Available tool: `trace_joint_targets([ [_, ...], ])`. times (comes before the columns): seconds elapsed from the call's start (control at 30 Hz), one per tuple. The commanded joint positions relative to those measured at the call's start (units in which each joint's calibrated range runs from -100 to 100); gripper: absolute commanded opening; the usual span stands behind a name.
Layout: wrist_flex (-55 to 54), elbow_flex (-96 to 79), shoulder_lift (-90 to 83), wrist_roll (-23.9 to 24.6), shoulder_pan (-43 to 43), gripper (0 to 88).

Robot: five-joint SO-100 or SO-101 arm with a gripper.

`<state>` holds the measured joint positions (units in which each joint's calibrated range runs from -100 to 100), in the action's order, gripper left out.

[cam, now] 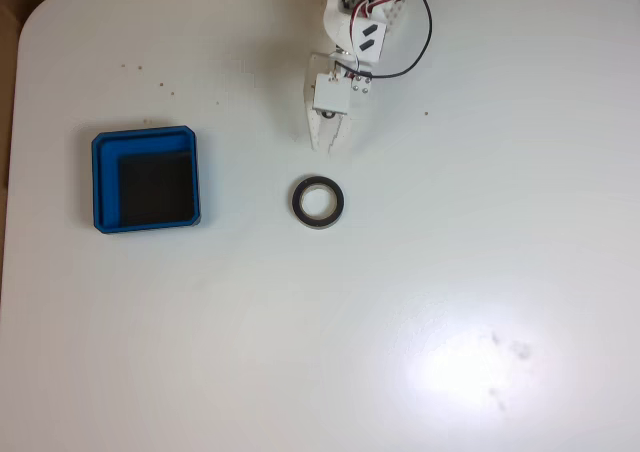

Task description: Pick the black tape roll and drop it in the blue box

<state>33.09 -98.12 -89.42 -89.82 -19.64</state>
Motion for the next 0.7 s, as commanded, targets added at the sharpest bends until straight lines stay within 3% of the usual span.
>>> trace_joint_targets([
  [0.0, -1.40, 6.65, 7.98, -0.02, 0.05, 1.8],
  [0.37, -1.16, 25.52, 30.80, 0.59, -0.83, 2.1],
  [0.67, -1.24, 31.36, 40.17, 1.20, -4.44, 8.9],
])
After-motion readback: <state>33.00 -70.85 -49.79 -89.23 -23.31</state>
